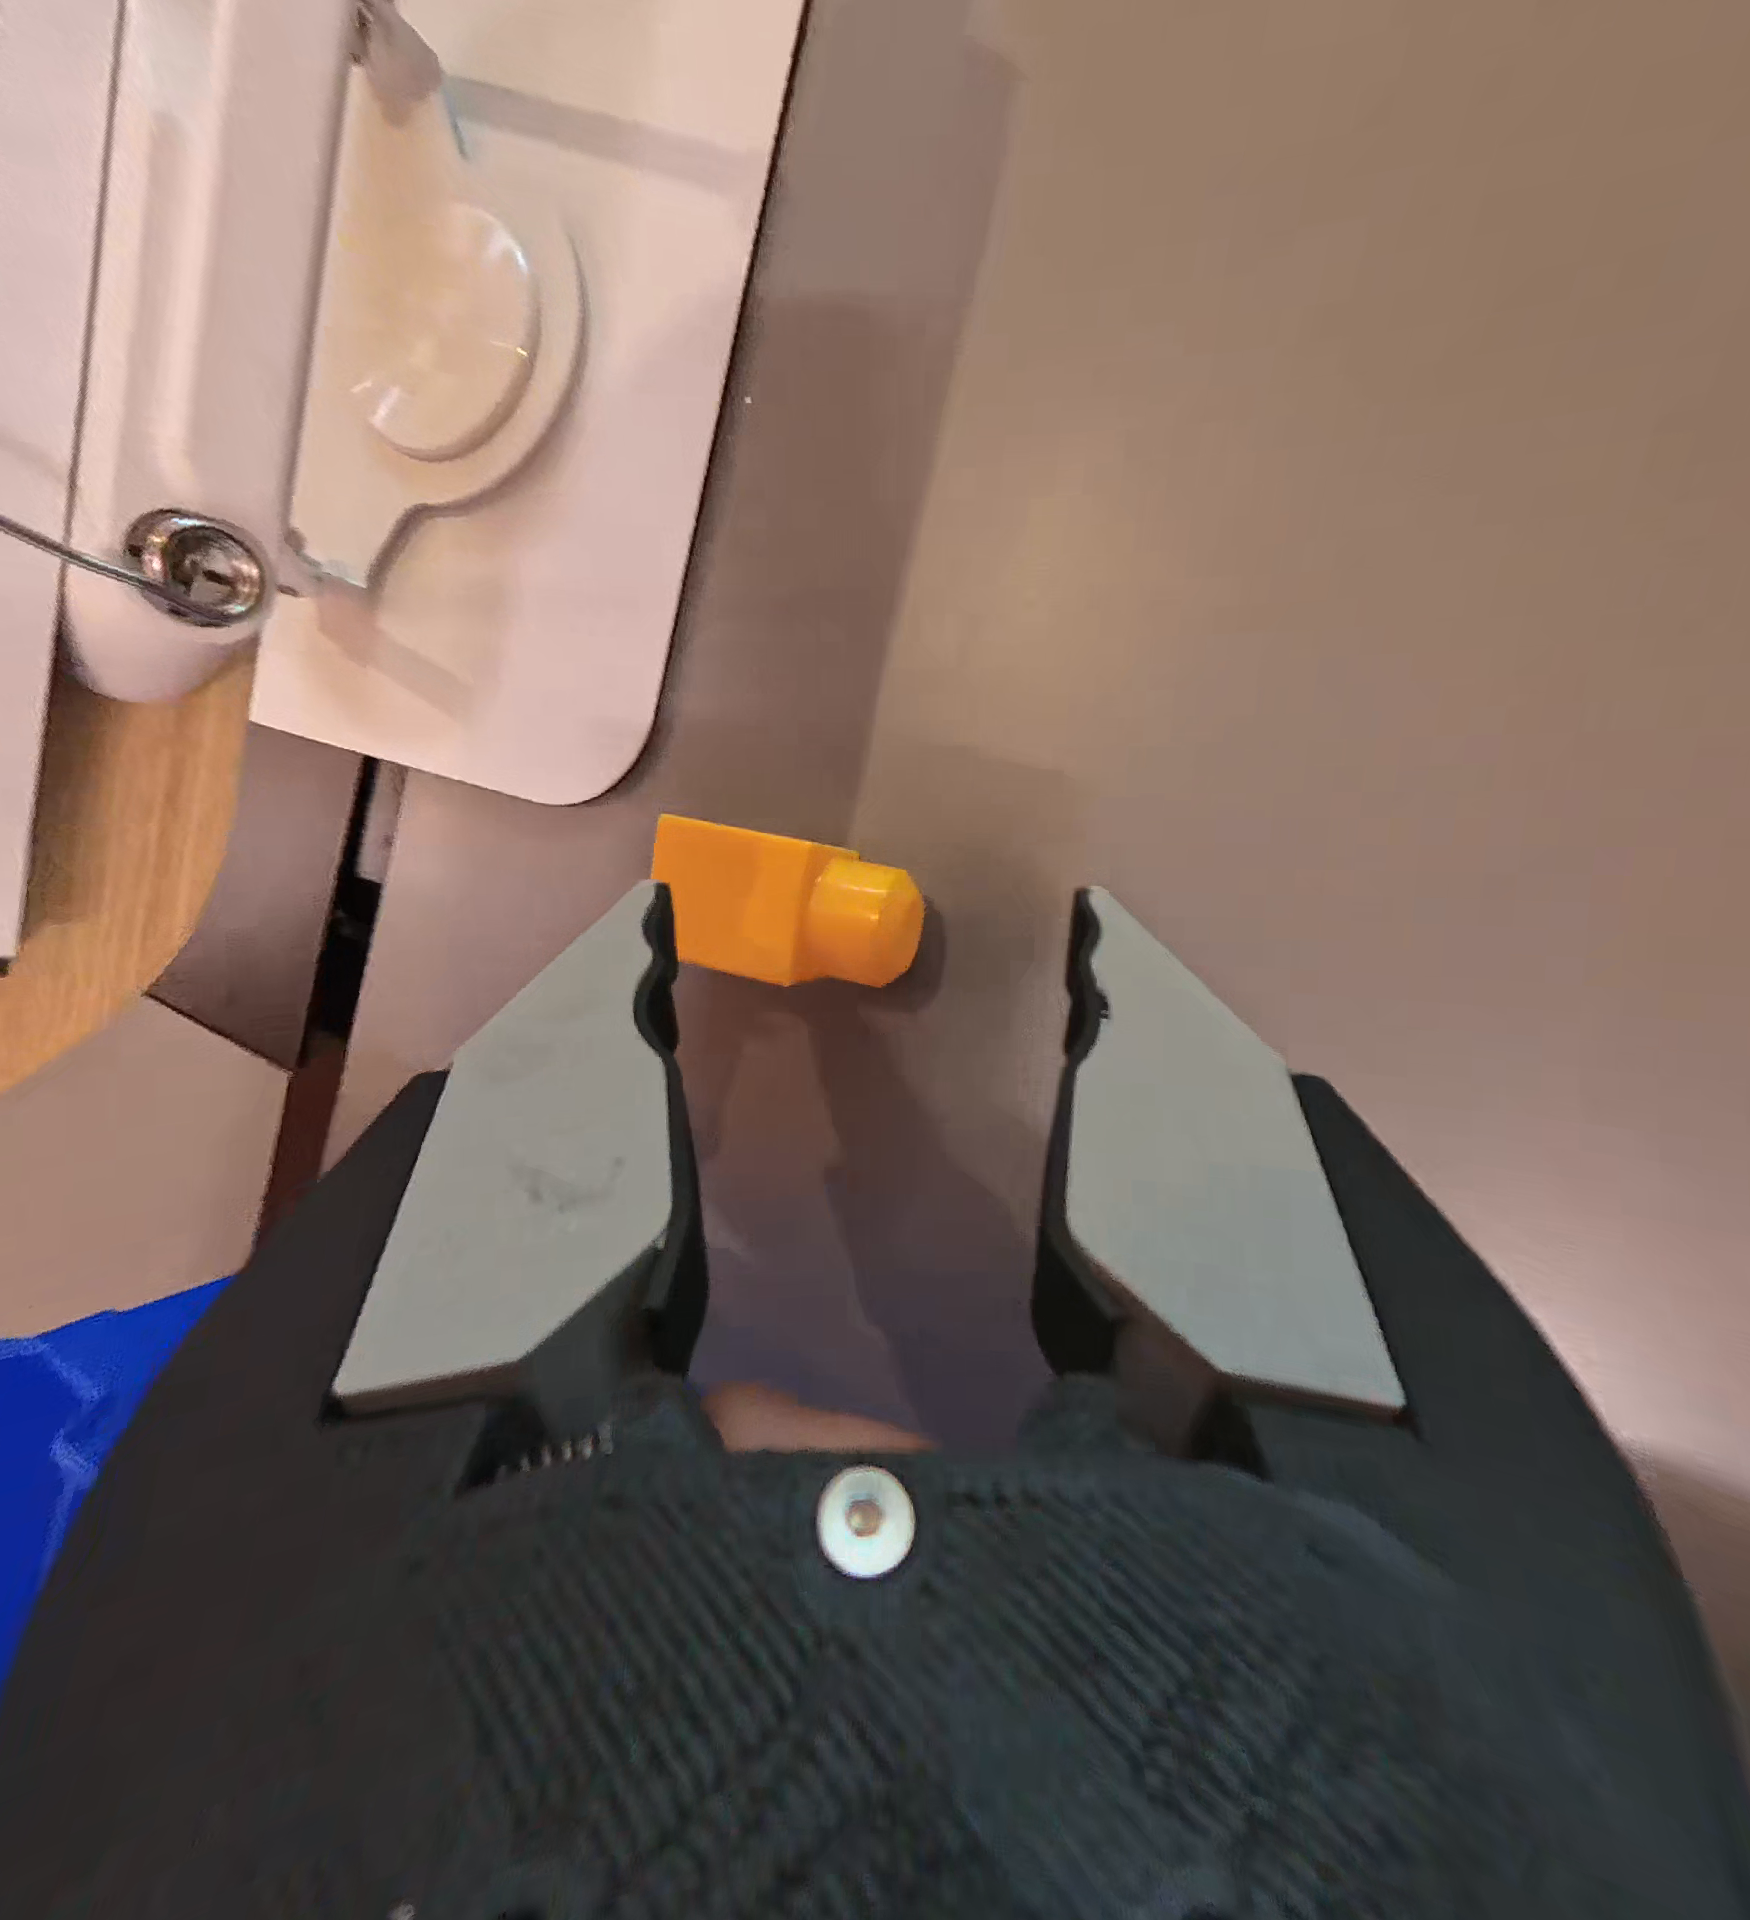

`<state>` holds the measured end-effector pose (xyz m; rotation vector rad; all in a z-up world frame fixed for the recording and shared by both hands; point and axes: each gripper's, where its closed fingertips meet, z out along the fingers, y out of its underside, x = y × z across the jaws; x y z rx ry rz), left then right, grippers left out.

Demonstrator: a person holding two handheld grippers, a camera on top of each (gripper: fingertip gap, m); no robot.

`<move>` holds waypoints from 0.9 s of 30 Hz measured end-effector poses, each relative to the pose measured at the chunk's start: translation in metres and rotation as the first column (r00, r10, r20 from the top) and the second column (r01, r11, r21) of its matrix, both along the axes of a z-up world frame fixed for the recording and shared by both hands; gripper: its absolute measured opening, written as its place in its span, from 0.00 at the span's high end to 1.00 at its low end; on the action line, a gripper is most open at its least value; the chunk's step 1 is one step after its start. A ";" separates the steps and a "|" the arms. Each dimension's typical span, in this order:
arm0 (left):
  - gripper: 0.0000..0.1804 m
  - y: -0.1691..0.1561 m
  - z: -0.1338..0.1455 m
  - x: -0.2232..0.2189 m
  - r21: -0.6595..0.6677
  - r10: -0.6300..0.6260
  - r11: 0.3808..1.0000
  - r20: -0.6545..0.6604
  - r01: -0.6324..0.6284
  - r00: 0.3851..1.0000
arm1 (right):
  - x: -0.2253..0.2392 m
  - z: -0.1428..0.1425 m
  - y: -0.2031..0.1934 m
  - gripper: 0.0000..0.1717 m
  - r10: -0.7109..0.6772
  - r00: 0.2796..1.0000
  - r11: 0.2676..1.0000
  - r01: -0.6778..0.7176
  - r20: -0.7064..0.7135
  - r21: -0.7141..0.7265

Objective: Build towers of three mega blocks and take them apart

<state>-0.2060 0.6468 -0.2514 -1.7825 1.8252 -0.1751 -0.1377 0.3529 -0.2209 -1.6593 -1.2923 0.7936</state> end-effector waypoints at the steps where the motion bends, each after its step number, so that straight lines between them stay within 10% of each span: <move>1: 0.59 0.003 -0.003 0.001 0.000 0.013 1.000 -0.001 -0.013 1.000 | 0.000 0.001 -0.001 0.98 0.003 1.000 1.000 -0.003 -0.002 0.000; 8: 0.59 0.020 -0.024 0.005 -0.009 0.135 0.991 -0.099 -0.137 0.986 | 0.002 0.011 -0.003 0.98 0.002 1.000 1.000 -0.001 -0.024 0.027; 17: 0.59 -0.097 -0.001 0.005 -0.155 -0.053 0.987 -0.124 0.034 0.991 | -0.001 0.018 -0.008 0.98 0.014 0.999 0.998 -0.012 -0.034 0.055; 22: 0.62 -0.063 0.018 0.004 0.037 0.031 0.999 -0.086 -0.027 0.996 | -0.004 0.019 -0.010 0.98 0.022 0.999 0.998 -0.019 -0.035 0.062; 27: 0.62 -0.007 0.003 0.003 -0.045 0.224 0.973 -0.018 -0.225 0.974 | -0.004 0.019 -0.011 0.98 0.029 0.999 0.997 -0.027 -0.035 0.070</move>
